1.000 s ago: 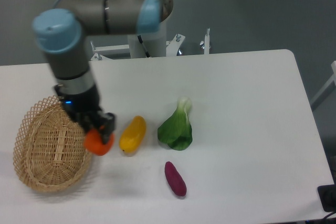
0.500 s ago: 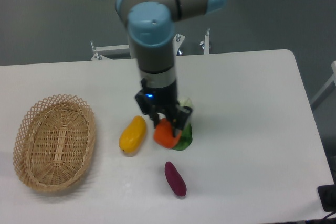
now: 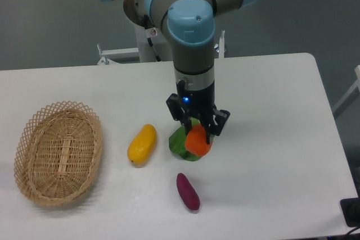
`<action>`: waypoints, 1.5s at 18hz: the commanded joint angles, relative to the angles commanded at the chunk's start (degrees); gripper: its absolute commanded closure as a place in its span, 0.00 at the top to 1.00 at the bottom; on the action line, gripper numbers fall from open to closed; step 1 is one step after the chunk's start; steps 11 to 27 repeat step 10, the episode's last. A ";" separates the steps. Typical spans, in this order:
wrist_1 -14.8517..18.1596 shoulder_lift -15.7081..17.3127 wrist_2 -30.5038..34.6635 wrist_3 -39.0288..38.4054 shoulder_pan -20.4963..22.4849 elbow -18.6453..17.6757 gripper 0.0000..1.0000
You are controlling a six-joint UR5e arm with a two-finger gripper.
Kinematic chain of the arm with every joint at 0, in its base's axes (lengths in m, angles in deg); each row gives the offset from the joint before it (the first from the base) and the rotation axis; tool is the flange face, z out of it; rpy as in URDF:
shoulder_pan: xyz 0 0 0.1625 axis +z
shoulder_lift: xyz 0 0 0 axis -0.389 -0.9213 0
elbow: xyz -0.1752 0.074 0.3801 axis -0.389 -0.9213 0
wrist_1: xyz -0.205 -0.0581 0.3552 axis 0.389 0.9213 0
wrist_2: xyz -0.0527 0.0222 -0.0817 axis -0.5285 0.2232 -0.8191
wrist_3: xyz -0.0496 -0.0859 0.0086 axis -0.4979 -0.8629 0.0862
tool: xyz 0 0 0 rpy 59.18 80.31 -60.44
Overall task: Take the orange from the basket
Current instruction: 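Carry the orange over beside the bok choy and raise it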
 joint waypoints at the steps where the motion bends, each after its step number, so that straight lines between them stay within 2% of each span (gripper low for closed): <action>1: 0.00 0.00 0.00 0.00 0.09 -0.09 0.44; 27: 0.00 0.53 -0.09 0.00 0.35 -0.44 0.44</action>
